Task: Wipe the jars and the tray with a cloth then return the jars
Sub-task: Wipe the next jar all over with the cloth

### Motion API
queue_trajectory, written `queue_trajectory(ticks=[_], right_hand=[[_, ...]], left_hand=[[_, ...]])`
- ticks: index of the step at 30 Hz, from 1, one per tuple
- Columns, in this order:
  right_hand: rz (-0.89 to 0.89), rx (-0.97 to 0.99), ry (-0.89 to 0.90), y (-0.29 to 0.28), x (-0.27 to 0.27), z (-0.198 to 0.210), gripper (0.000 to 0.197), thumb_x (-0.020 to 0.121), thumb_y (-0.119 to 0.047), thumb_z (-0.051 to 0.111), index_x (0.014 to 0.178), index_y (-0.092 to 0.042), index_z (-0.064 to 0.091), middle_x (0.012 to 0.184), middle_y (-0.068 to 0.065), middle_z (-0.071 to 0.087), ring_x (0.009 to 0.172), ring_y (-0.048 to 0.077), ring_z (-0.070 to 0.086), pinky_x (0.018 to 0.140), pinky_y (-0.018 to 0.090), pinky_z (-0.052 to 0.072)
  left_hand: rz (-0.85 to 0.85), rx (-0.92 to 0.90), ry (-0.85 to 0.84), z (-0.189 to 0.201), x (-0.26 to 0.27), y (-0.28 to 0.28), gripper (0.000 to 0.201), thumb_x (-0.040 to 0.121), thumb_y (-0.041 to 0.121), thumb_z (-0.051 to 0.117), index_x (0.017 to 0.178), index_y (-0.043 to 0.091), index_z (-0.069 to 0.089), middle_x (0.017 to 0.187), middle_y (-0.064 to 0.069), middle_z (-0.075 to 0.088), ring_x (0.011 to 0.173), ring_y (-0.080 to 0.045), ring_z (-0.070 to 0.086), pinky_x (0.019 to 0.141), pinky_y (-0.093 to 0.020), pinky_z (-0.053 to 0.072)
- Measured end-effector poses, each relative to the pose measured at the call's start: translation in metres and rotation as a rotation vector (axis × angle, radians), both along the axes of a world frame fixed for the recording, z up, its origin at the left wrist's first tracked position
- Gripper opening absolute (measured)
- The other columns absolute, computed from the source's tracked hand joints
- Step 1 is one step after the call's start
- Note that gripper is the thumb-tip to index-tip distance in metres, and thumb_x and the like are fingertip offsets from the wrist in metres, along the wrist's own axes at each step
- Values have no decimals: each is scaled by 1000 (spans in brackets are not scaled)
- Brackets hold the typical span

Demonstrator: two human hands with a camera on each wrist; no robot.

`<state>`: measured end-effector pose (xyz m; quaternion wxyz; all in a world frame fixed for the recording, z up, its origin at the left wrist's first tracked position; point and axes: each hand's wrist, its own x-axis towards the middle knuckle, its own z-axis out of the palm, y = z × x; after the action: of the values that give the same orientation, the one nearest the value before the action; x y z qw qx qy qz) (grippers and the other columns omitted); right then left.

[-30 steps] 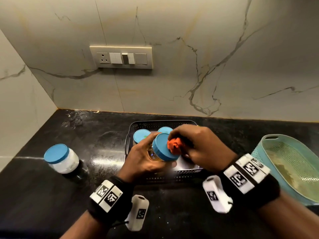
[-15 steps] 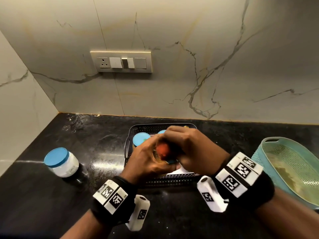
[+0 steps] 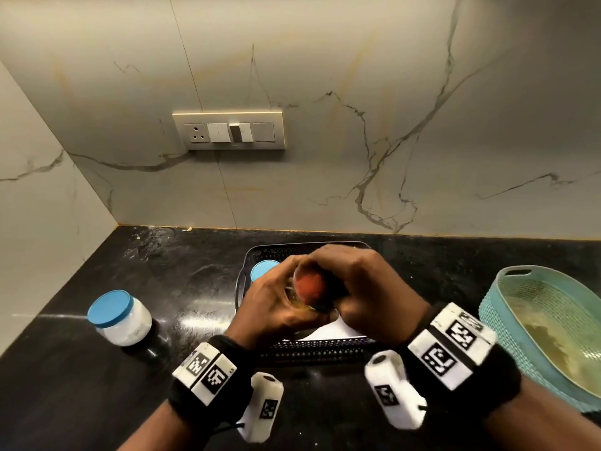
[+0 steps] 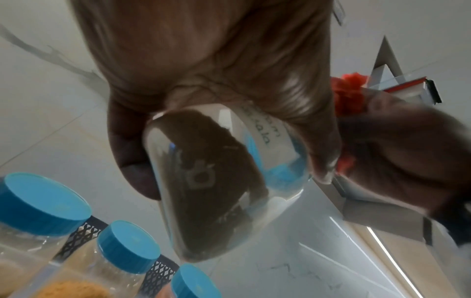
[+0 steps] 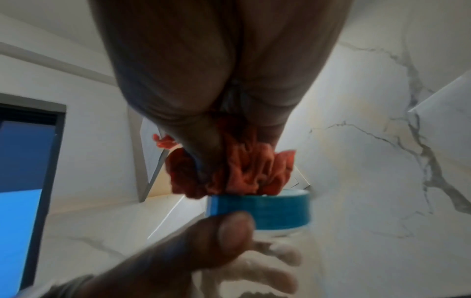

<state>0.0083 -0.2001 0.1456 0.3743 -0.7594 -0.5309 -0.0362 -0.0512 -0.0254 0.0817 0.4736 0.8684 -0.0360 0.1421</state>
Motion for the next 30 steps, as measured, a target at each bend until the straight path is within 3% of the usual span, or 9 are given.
queue_trajectory(ticks=[4, 10, 14, 17, 20, 24, 26, 28, 30], right_hand=[[49, -149, 47, -29, 17, 2, 35, 76, 8, 67, 100, -17, 71, 96, -10, 67, 90, 5, 63, 81, 21, 51], [-116, -99, -30, -14, 43, 4, 42, 67, 10, 67, 100, -16, 71, 94, -1, 71, 86, 15, 64, 75, 37, 54], [16, -52, 26, -12, 28, 9, 37, 67, 6, 67, 101, -11, 70, 96, 2, 70, 89, 18, 66, 76, 37, 53], [79, -144, 164, -40, 25, 9, 35, 73, 8, 74, 100, -15, 71, 93, -10, 68, 87, 3, 65, 73, 22, 51], [-17, -201, 229, -70, 40, 10, 42, 77, 10, 71, 102, -23, 72, 94, -13, 71, 91, 2, 67, 75, 20, 54], [-79, 108, 444, -78, 39, 9, 30, 82, 1, 76, 104, -18, 72, 94, -5, 74, 83, 8, 71, 67, 18, 55], [-57, 216, 512, -69, 27, 5, 27, 79, -11, 77, 105, -15, 71, 97, -2, 74, 86, 15, 73, 70, 26, 60], [-62, 289, 492, -60, 20, -4, 29, 80, -3, 78, 105, -14, 71, 99, 0, 74, 88, 19, 72, 73, 34, 61], [-108, 374, 467, -57, 22, -9, 35, 80, 9, 75, 104, -15, 70, 99, -2, 74, 87, 15, 72, 71, 29, 57]], left_hand=[[-18, -79, 31, 1, 0, 0, 74, 65, 38, 95, 129, 25, 60, 115, 13, 71, 107, -11, 69, 89, -25, 57], [-45, -64, 26, 7, 6, -18, 67, 67, 28, 95, 125, 28, 61, 109, 19, 70, 96, -7, 69, 79, -14, 52], [-38, -102, 33, 9, 7, -18, 67, 64, 28, 96, 123, 28, 63, 105, 14, 73, 93, -7, 71, 77, -13, 52], [-59, -164, 70, 5, 5, -15, 75, 61, 40, 93, 127, 25, 62, 110, 11, 73, 100, -11, 71, 84, -20, 56], [-25, -357, 142, 3, 9, -15, 76, 59, 43, 90, 127, 24, 61, 114, 9, 74, 107, -10, 70, 91, -25, 56], [80, -746, 186, 10, 19, -24, 95, 46, 53, 97, 127, 20, 61, 114, -1, 76, 107, -21, 72, 86, -35, 61], [76, -837, 230, 14, 21, -29, 96, 51, 62, 93, 131, 20, 60, 122, -11, 72, 115, -31, 69, 91, -50, 60], [-37, -887, 281, 16, 21, -31, 90, 66, 57, 89, 138, 15, 55, 135, -23, 62, 122, -42, 63, 97, -64, 52], [-158, -929, 301, 16, 19, -30, 86, 72, 43, 89, 142, 9, 51, 138, -29, 58, 121, -45, 62, 97, -66, 50]])
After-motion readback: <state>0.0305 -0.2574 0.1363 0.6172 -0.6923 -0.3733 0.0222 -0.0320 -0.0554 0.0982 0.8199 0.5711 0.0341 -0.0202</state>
